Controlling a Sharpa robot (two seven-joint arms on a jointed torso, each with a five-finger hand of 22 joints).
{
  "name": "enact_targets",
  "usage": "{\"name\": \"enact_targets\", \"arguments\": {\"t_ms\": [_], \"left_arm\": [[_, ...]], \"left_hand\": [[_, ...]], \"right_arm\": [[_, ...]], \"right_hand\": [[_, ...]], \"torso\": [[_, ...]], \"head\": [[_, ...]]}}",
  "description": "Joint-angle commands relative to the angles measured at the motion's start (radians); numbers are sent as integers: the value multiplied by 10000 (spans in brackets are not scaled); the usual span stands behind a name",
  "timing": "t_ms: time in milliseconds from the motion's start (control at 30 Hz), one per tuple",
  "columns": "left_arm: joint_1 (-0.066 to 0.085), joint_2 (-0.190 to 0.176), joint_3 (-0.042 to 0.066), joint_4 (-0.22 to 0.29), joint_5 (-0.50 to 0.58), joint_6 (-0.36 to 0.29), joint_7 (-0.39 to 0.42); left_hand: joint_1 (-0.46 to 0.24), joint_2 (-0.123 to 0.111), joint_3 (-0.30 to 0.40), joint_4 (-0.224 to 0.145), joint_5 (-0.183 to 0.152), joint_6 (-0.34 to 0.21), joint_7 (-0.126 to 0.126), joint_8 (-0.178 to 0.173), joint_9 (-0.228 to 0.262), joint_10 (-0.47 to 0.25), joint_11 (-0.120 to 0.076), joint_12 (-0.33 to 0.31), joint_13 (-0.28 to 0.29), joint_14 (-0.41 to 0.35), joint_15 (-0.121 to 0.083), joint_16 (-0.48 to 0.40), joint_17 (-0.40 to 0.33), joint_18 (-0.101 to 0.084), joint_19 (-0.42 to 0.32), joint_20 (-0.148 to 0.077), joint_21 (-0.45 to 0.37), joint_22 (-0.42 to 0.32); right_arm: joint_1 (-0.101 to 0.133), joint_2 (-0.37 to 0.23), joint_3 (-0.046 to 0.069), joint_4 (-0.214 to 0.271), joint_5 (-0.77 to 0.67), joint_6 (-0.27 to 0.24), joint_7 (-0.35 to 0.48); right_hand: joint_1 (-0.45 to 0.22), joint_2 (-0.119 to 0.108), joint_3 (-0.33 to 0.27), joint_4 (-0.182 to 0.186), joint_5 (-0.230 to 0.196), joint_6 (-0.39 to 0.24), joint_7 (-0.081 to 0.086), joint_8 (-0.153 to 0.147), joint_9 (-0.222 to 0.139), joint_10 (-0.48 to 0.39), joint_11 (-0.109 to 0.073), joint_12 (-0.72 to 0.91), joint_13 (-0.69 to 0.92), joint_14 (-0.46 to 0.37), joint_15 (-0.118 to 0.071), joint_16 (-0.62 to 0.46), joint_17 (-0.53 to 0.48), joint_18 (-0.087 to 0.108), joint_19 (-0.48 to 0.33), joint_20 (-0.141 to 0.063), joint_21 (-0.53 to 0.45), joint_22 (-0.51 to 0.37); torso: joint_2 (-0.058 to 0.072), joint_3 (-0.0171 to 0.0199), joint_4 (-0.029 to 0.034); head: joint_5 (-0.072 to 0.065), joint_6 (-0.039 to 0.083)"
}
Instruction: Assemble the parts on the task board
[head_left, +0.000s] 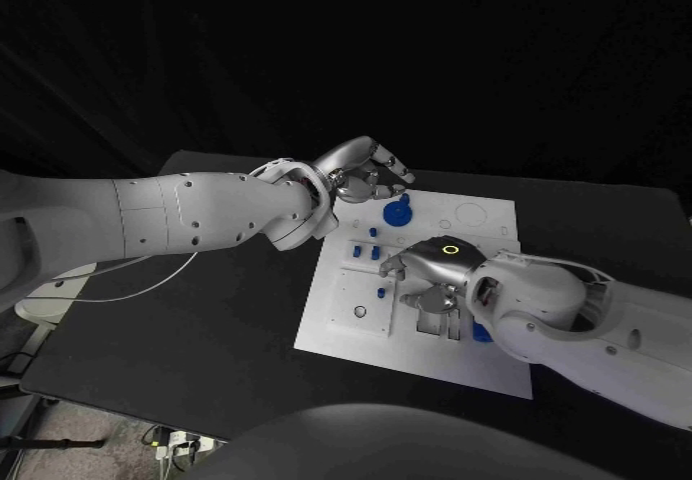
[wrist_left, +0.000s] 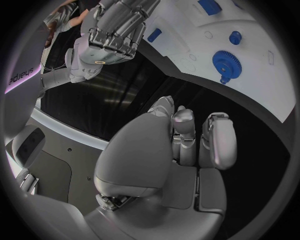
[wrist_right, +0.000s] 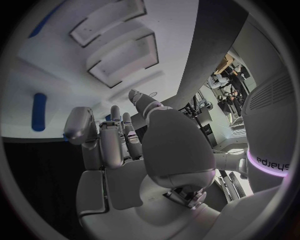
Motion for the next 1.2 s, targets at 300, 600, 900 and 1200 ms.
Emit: {"name": "enact_targets", "arguments": {"t_ms": [300, 600, 900, 1200], "left_arm": [[-137, 24, 6, -69, -16, 26, 271], [-264, -54, 7, -40, -16, -8, 477], [-368, -102, 7, -61, -16, 9, 486], [-404, -113, 7, -59, -16, 93, 425]], "left_hand": [[-15, 82, 173, -27, 119, 2, 49, -4, -20, 80, 26, -75, -11, -62, 35, -46, 6, 82, 140, 64, -52, 2002], [28, 61, 303, -27, 203, 9, 59, 3, -28, 163, 38, -69, -7, -59, 44, -24, 20, 81, 142, 77, -43, 2005], [96, -20, 665, -19, 6, 6, 81, 5, -49, 218, 58, -124, -15, -81, 59, -16, -3, 82, 137, 95, -43, 2006], [95, -41, 740, -19, -12, 8, 85, 7, -52, 231, 63, -133, -14, -88, 62, -21, -18, 84, 133, 98, -51, 2004]], "right_arm": [[867, -2455, 12, 1058, 996, -2164, 1559], [930, -3659, -6, 742, 1396, -2110, 1362], [689, -3697, -27, 367, 1374, -1400, 969], [460, -3277, -28, 24, 1532, -1196, 980]], "right_hand": [[-548, 178, -463, 652, -863, 629, -90, 206, -181, 73, -154, 272, -38, 556, -154, 534, 752, -174, 959, -118, 1225, 1661], [-555, 139, -986, 1001, -1009, 591, -29, -122, -569, -529, 22, -92, -438, 558, -33, 555, 717, -166, 941, -53, 1176, 1629], [-80, 234, -1176, 879, -68, 465, 13, -365, -870, -983, 75, -165, -709, 339, 33, 437, 440, -86, 660, 41, 816, 1534], [178, 349, -1074, 713, 452, 422, 238, -442, -1003, -249, 12, 159, -817, 410, -16, 502, 507, -121, 790, 2, 985, 1583]], "torso": [[-58, -66, -19], [-48, -57, -219], [-35, -38, -254], [-56, -61, -151]], "head": [[-451, 1], [-344, 1], [-433, 1], [-466, 1]]}}
